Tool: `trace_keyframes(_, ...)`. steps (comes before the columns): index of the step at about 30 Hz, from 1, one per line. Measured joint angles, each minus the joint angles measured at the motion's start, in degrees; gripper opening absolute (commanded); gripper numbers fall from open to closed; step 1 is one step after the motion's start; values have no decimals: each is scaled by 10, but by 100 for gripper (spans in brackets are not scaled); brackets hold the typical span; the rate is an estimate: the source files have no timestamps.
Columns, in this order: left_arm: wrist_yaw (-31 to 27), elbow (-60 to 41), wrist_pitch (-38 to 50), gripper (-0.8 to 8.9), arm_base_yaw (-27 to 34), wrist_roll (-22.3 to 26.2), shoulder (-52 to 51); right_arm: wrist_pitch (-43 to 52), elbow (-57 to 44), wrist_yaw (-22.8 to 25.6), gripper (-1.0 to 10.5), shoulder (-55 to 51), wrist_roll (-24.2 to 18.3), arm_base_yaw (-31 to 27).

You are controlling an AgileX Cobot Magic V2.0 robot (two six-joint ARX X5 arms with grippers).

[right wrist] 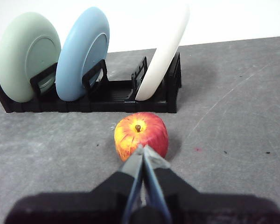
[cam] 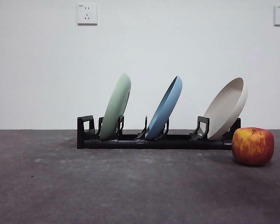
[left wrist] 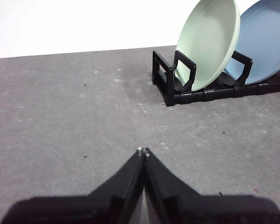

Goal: Take the green plate from the plate rack,put the plate on the table,take the apple from the table,put the apple in the plate

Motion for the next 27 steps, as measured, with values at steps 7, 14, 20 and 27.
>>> trace_keyframes(7,0,0,0,-5,0,-62,0,3,0,0,-4,0,63,0)
trace_keyframes(14,25,11,-5,-8,0,-129,0,2,21,0,-11,8,122,0)
trace_keyframes(20,48,80,-13,-7,0,-156,9,-1,90,0,-11,46,148,0)
trace_keyframes(27,99,160,-68,-7,0,-163,68,-88,207,-45,-12,137,138,0)
